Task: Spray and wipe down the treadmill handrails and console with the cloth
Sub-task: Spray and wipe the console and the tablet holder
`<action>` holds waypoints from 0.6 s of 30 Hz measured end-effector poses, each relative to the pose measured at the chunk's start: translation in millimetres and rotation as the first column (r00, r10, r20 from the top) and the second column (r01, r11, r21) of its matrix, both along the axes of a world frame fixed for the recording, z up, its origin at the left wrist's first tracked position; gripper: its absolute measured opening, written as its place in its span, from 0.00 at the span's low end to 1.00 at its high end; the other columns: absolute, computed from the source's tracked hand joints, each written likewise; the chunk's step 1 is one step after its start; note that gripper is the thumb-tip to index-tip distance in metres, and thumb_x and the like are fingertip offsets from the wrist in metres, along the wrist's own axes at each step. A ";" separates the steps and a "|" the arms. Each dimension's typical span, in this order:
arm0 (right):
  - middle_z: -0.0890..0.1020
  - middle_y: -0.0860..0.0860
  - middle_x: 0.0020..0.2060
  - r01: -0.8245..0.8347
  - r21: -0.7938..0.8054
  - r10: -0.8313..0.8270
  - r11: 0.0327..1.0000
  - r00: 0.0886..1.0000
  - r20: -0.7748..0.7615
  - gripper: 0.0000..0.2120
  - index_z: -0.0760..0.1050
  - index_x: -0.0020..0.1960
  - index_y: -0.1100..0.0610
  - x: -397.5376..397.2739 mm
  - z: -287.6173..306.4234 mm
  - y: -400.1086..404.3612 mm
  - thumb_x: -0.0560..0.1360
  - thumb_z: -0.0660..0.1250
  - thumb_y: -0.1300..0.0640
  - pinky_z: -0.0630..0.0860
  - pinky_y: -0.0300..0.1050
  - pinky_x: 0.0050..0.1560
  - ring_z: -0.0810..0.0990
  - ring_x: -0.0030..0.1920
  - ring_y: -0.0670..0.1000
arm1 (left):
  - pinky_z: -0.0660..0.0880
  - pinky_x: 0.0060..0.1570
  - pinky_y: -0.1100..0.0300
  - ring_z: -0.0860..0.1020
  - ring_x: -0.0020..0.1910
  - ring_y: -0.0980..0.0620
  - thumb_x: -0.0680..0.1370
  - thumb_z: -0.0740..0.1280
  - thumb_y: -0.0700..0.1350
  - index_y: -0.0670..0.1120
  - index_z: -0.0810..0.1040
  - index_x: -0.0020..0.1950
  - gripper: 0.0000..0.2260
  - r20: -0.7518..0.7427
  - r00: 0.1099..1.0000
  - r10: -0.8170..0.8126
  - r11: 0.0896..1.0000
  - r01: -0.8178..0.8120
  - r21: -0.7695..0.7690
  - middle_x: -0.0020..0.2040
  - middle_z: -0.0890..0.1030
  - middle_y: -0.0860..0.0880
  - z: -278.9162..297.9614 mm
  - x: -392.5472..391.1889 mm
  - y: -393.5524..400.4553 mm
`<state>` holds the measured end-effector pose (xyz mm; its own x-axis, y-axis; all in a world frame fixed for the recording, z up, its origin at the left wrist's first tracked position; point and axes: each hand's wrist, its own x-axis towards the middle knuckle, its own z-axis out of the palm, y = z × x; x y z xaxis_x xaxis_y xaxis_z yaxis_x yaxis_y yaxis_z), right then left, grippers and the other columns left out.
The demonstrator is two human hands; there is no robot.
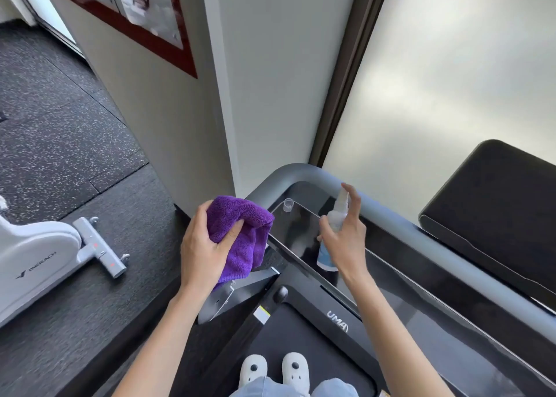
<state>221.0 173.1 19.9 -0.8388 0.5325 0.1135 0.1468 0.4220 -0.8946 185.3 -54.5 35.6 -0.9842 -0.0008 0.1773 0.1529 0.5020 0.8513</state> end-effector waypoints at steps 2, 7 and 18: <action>0.78 0.63 0.33 0.041 -0.037 -0.042 0.998 0.999 -0.022 0.33 0.61 0.71 0.37 24.1 1.0 8.3 0.75 0.67 0.64 0.80 0.50 0.43 0.78 0.34 0.64 | 0.72 0.55 0.57 0.77 0.55 0.52 0.71 0.67 0.60 0.46 0.73 0.64 0.27 0.005 0.999 -0.040 0.999 0.040 0.006 0.57 0.80 0.51 -0.3 0.6 6.3; 0.78 0.64 0.33 0.196 0.009 -0.196 0.981 0.981 -0.011 0.33 0.64 0.71 0.37 70.9 1.1 22.6 0.75 0.67 0.65 0.77 0.37 0.40 0.77 0.33 0.62 | 0.71 0.55 0.60 0.78 0.55 0.51 0.71 0.67 0.60 0.47 0.73 0.64 0.26 0.018 0.984 -0.178 0.984 0.178 0.026 0.57 0.80 0.50 -0.4 4.7 32.9; 0.72 0.48 0.28 0.279 0.214 -0.296 0.936 0.954 0.055 0.33 0.65 0.69 0.40 152.7 14.8 26.9 0.72 0.69 0.66 0.70 0.31 0.34 0.70 0.29 0.45 | 0.70 0.53 0.59 0.75 0.52 0.53 0.70 0.67 0.60 0.46 0.73 0.64 0.27 0.016 0.941 -0.339 0.941 0.339 0.002 0.56 0.79 0.51 -8.5 37.1 57.9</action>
